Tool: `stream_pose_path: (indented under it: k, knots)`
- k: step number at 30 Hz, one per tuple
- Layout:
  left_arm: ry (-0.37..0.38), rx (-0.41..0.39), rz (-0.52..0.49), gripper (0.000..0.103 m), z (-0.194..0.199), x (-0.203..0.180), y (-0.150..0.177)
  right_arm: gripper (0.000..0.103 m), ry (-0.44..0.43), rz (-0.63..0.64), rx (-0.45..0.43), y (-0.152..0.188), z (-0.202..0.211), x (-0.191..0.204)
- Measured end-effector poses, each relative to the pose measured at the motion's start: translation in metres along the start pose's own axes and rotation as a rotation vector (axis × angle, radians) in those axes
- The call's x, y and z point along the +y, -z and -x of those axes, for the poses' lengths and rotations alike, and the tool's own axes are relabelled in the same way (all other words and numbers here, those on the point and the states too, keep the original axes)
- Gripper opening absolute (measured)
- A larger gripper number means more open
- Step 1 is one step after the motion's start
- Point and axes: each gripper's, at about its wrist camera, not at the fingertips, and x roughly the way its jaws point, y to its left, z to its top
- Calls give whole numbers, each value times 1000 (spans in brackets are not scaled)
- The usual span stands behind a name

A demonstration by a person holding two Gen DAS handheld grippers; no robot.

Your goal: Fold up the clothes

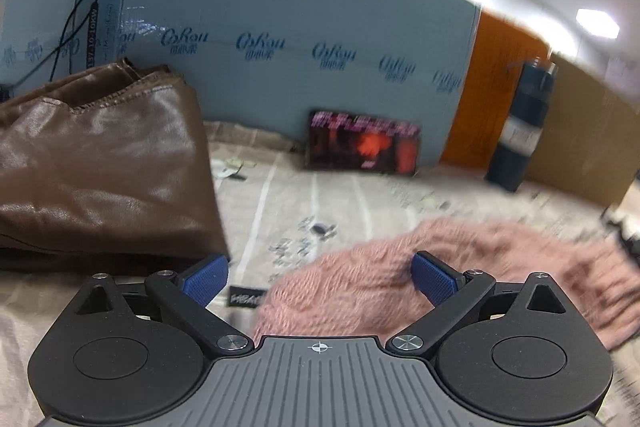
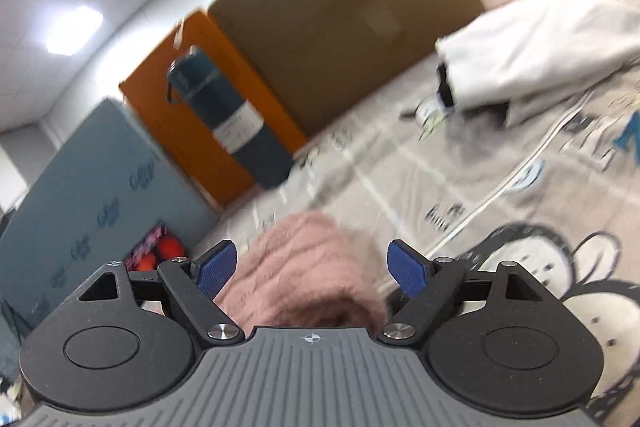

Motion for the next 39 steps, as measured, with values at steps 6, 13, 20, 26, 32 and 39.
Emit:
stream_pose_path:
  k: [6, 13, 20, 26, 32, 39]
  knots:
    - [-4, 27, -3, 100, -5, 1, 2, 42, 3, 156, 47, 15, -9, 16]
    - [13, 13, 11, 100, -5, 0, 1, 25, -111, 382, -158, 21, 27, 43]
    - [206, -23, 93, 100, 8, 9, -2, 23, -55, 504, -236, -3, 33, 42]
    - [248, -36, 141, 100, 14, 16, -4, 23, 147, 504, -346, -23, 31, 27]
    - [274, 3, 103, 100, 9, 7, -2, 23, 87, 618, -407, -7, 41, 55]
    - [101, 35, 39, 100, 2, -1, 0, 25, -146, 829, -444, 48, 56, 120]
